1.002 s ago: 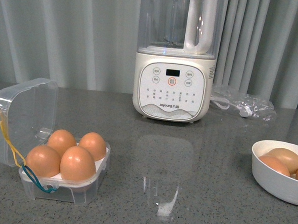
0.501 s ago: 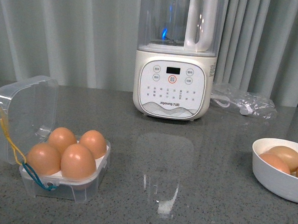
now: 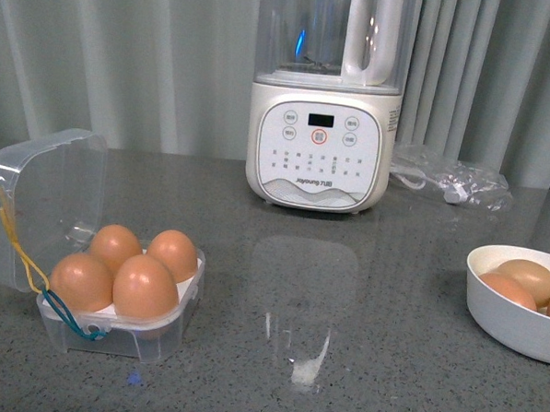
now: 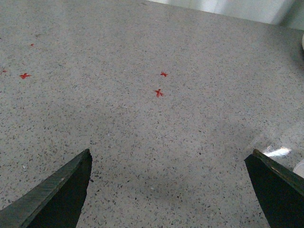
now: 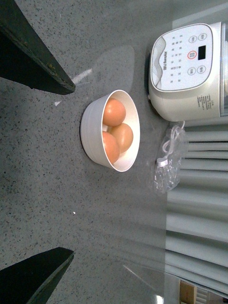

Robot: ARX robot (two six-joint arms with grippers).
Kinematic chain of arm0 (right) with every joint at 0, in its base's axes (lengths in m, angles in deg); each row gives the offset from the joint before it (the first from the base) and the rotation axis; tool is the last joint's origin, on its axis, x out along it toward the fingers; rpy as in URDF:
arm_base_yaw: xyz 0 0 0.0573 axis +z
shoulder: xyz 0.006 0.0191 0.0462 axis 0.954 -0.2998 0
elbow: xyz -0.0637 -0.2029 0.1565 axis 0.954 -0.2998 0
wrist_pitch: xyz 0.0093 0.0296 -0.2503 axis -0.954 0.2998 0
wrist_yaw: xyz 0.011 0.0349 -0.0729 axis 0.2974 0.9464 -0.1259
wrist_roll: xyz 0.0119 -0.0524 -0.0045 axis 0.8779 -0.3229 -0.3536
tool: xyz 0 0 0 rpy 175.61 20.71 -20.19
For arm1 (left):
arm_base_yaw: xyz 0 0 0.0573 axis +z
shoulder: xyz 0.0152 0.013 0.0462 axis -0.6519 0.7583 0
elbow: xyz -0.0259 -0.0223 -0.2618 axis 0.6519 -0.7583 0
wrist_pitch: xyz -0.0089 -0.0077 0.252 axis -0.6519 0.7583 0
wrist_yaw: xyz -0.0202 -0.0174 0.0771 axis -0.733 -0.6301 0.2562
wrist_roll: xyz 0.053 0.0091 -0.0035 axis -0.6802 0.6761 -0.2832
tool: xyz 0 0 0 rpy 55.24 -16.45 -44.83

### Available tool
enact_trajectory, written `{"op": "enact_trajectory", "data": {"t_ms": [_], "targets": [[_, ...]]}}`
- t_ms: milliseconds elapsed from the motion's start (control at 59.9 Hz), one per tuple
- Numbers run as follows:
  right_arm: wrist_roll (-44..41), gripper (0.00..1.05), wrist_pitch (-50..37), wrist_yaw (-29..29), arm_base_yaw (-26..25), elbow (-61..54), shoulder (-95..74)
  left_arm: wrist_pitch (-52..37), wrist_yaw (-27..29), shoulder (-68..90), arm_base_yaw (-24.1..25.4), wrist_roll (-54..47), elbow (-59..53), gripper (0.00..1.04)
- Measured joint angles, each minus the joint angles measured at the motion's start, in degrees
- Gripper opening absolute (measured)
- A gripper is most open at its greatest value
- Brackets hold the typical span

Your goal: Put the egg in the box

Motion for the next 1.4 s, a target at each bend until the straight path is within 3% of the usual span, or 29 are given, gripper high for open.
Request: {"op": "enact_trajectory", "data": {"t_ms": [250,818,1035,1403], "targets": [[0.0,0.98,0.02,0.0,0.0,0.02,-0.02,-2.27,2.21,1.6,-6.01,0.48,0.55,0.98],[0.0,0.98,0.02,0.0,0.0,0.02,-0.02,-2.8,11.28,0.87,-25.51,3.89,-1.6,0.98],[0.0,0.98,0.02,0.0,0.0,0.02,-0.02,1.2,10.45,-0.7,-33.2,2.49,-2.16,0.98],[0.0,0.98,0.02,0.0,0.0,0.02,-0.02,4.7,10.43,-2.19,-31.87,0.81,-1.81,0.98]]}}
